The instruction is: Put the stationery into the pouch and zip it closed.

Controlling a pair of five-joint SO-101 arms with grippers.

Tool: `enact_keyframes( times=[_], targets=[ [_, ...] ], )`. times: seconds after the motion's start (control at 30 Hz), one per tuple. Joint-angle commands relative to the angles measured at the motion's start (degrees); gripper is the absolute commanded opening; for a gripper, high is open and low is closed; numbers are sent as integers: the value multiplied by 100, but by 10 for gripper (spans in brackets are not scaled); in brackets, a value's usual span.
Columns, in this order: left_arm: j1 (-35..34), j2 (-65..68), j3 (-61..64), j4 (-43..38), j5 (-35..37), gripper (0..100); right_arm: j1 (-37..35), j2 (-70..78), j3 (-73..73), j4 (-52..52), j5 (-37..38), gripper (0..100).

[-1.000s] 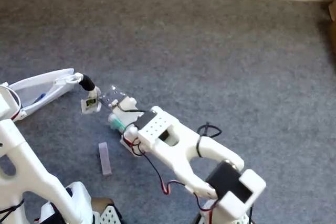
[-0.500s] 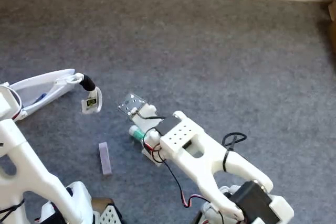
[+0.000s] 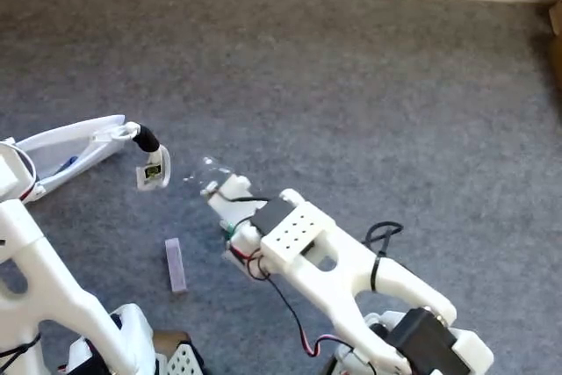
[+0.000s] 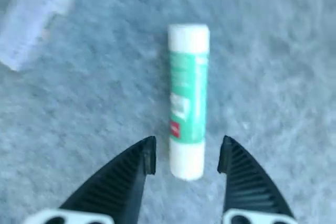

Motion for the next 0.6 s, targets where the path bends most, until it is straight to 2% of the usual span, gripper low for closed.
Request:
enact_keyframes(
  times=[0.0, 0.3, 0.57],
  targets=[
    [295, -13, -40, -105, -35, 6, -251, -251, -338, -391, -70, 181],
    [664, -13, -31, -97, -26, 6, -259, -207, -330, -1411, -70, 181],
    [699, -13, -22, -97, -26, 6, -171, 1209, -505, -1516, -70, 181]
  ],
)
